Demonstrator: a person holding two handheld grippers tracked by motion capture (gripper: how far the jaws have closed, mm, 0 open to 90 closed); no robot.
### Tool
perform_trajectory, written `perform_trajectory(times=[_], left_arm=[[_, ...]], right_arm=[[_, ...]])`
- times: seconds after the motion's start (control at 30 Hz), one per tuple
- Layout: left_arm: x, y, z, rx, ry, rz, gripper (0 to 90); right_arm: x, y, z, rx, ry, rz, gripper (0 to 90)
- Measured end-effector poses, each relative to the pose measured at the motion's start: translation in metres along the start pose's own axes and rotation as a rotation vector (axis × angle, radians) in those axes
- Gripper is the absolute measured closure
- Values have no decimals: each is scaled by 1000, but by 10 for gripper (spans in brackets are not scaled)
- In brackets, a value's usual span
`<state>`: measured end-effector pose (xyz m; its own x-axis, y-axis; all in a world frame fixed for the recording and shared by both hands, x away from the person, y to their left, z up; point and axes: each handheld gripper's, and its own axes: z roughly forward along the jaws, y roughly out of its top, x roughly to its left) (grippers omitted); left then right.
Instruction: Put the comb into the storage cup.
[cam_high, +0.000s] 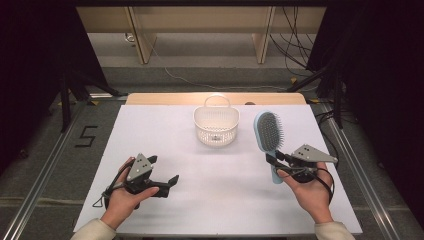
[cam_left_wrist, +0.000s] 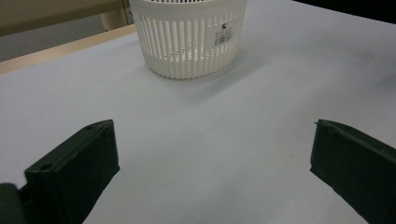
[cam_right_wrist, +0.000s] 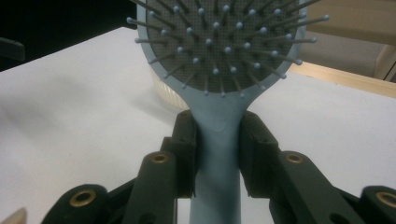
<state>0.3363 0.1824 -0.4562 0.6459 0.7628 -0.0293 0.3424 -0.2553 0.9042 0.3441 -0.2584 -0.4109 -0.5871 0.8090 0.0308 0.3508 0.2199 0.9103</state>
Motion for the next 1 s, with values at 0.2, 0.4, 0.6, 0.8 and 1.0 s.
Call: perform_trajectory(times=[0.2,0.4,0.6,0.8,1.0], left_arm=[[0,0,0,0,0,0,4],[0,0,0,-1,0,0,4],[0,0,0,-1,0,0,4],[0,0,0,-1,0,0,4],[0,0,0,-2,-1,1,4]], right_arm=[[0,1,2,-4,-3,7,704],[0,4,3,-11,-4,6,704],[1,5,5,-13,-4,5,705],[2,7,7,-17,-2,4,704],[3,9,10,-23,-1,2,705]])
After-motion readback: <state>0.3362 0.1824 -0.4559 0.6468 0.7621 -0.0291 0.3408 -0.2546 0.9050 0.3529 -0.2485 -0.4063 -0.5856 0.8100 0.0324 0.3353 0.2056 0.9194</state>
